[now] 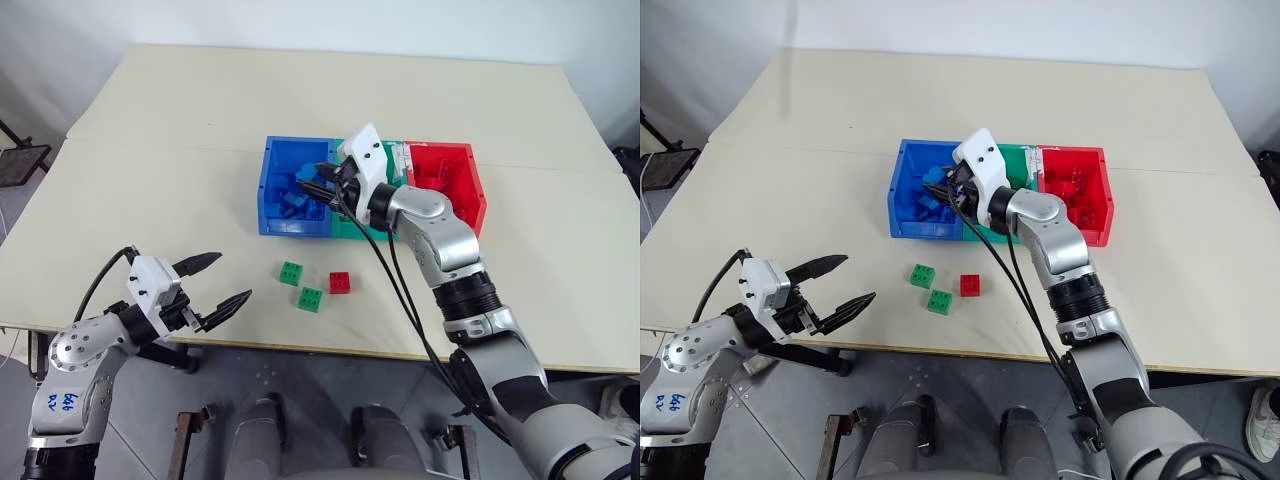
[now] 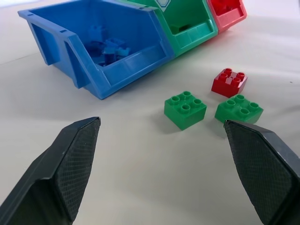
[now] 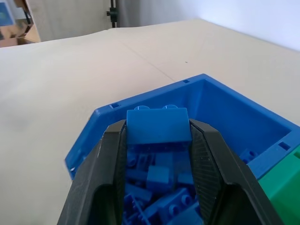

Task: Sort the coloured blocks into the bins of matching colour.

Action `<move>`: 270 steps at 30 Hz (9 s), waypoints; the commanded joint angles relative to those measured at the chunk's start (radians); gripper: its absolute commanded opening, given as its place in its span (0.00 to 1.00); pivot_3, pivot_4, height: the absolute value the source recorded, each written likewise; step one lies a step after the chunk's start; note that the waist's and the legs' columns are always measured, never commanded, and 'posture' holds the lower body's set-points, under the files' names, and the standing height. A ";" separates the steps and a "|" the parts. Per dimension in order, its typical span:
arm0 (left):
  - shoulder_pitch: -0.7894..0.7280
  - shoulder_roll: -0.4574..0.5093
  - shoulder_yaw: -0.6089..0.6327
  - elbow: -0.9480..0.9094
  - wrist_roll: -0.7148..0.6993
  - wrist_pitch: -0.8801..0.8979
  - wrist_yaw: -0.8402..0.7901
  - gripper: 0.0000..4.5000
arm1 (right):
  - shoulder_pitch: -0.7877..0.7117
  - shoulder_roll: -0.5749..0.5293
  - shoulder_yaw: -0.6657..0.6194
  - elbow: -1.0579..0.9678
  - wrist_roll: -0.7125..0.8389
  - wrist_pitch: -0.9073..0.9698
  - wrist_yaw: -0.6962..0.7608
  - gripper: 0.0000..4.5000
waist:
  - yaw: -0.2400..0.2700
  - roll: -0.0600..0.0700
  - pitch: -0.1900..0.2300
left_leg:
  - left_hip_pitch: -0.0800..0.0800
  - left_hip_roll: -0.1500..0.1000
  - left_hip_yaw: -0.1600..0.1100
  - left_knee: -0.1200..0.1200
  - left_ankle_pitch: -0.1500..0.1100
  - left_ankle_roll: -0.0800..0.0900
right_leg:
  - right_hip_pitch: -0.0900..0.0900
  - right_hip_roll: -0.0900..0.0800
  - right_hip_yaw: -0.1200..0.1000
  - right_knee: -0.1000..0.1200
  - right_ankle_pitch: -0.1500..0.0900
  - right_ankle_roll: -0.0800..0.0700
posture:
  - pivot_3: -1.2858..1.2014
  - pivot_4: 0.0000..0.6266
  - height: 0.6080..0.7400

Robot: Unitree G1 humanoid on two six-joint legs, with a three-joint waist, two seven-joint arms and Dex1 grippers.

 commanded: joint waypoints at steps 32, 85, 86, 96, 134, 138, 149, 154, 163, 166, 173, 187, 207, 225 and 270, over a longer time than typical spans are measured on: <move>-0.461 -0.047 -0.308 0.357 0.079 -0.083 -0.295 1.00 | 0.941 -0.596 -0.574 -0.329 0.275 -0.429 0.613 1.00 | 0.014 -0.002 0.000 | 0.004 0.002 0.007 0.005 -0.004 0.000 | 0.003 0.001 0.003 -0.003 0.000 0.000 | 0.52 0.24 1.00; -0.289 -0.051 -0.209 0.069 -0.041 0.061 -0.155 1.00 | 0.205 -0.421 -0.315 -0.156 0.132 -0.020 0.198 0.35 | 0.000 -0.002 0.000 | 0.002 0.007 0.009 0.006 -0.009 0.002 | 0.000 0.005 0.004 -0.002 0.000 -0.001 | 0.52 0.24 1.00; -0.297 -0.057 -0.212 0.070 -0.044 0.062 -0.153 1.00 | 0.186 -0.425 -0.319 -0.110 0.113 -0.051 0.178 0.35 | -0.001 -0.002 0.000 | 0.003 0.008 0.010 0.006 -0.009 0.002 | -0.001 0.005 0.004 -0.002 0.000 -0.001 | 0.52 0.24 1.00; -0.351 -0.068 -0.241 0.072 -0.037 0.090 -0.149 1.00 | 0.097 -0.411 -0.293 0.149 0.044 -0.188 0.143 0.69 | 0.000 -0.002 0.000 | 0.002 0.008 0.012 0.007 -0.006 -0.003 | -0.002 0.005 0.006 -0.002 0.000 -0.001 | 0.52 0.24 1.00; -0.198 0.188 -0.114 0.210 -0.032 -0.047 -0.354 1.00 | 0.918 -0.628 -0.451 -0.384 0.366 -0.381 0.795 0.99 | 0.003 -0.002 0.000 | 0.005 0.009 0.011 0.007 -0.011 0.003 | 0.001 0.005 0.005 -0.003 0.000 -0.002 | 0.52 0.24 1.00; -0.266 0.162 -0.230 0.124 0.010 -0.011 -0.357 1.00 | 0.933 -0.620 -0.451 -0.446 0.389 -0.342 0.770 0.99 | 0.006 -0.002 0.000 | 0.005 0.009 0.011 0.007 -0.011 0.003 | 0.002 0.005 0.005 -0.002 0.000 -0.002 | 0.52 0.24 1.00; -0.594 0.083 -0.607 0.264 0.376 -0.012 -0.364 1.00 | 1.018 -0.599 -0.465 -0.640 0.430 -0.260 0.646 0.99 | 0.028 -0.002 0.000 | 0.004 0.009 0.011 0.014 -0.012 0.001 | 0.002 0.008 0.009 -0.002 0.000 -0.002 | 0.52 0.24 1.00; -0.685 0.068 -0.652 0.361 0.409 -0.005 -0.418 1.00 | 1.063 -0.583 -0.466 -0.680 0.430 -0.261 0.612 0.99 | 0.029 -0.002 0.000 | 0.004 0.010 0.010 0.015 -0.013 0.001 | 0.003 0.010 0.009 -0.002 0.000 -0.002 | 0.52 0.24 1.00; -0.675 0.046 -0.679 0.387 0.416 0.006 -0.470 0.72 | 1.094 -0.576 -0.472 -0.697 0.428 -0.270 0.576 1.00 | 0.028 -0.002 0.000 | 0.004 0.011 0.010 0.018 -0.013 0.002 | 0.004 0.011 0.011 -0.001 0.000 -0.002 | 0.52 0.24 1.00; -0.682 0.035 -0.686 0.394 0.427 -0.003 -0.469 0.52 | 1.090 -0.580 -0.469 -0.698 0.429 -0.271 0.573 1.00 | 0.027 -0.002 0.000 | 0.004 0.011 0.010 0.018 -0.013 0.002 | 0.004 0.011 0.011 -0.001 0.000 -0.002 | 0.52 0.24 1.00; -0.696 0.013 -0.680 0.408 0.432 -0.012 -0.460 0.33 | 1.069 -0.585 -0.462 -0.691 0.428 -0.269 0.569 1.00 | 0.028 -0.002 0.000 | 0.004 0.011 0.010 0.020 -0.014 0.002 | 0.004 0.012 0.012 -0.001 0.000 -0.002 | 0.52 0.24 1.00; -0.715 -0.110 -0.377 0.374 0.109 0.082 -0.373 0.33 | 1.093 -0.457 -0.632 -0.740 0.541 -0.231 0.335 1.00 | 0.031 -0.002 0.000 | 0.003 0.012 0.010 0.021 -0.013 0.002 | 0.004 0.012 0.012 0.001 0.000 -0.001 | 0.52 0.24 1.00; -1.328 -0.494 -0.375 1.361 0.429 -0.321 0.150 0.33 | 1.195 -0.373 -0.709 -0.798 0.481 -0.315 0.198 1.00 | 0.053 -0.003 0.000 | 0.001 0.011 0.013 0.021 -0.014 -0.001 | 0.000 0.014 0.015 -0.004 0.002 0.004 | 0.52 0.24 1.00; -0.825 -0.111 -0.255 0.739 0.182 -0.297 -0.417 0.99 | 1.013 -0.510 -0.499 -0.666 0.444 -0.303 0.451 1.00 | 0.030 -0.003 0.000 | 0.002 0.014 0.015 0.022 -0.015 -0.002 | 0.001 0.017 0.018 -0.001 0.001 0.003 | 0.52 0.24 1.00; -0.732 0.014 -0.497 0.694 0.364 -0.115 -0.431 0.91 | 1.113 -0.570 -0.535 -0.707 0.415 -0.244 0.526 1.00 | 0.027 -0.003 -0.001 | 0.004 0.016 0.017 0.023 -0.018 0.001 | 0.000 0.018 0.020 0.000 0.001 0.000 | 0.52 0.24 1.00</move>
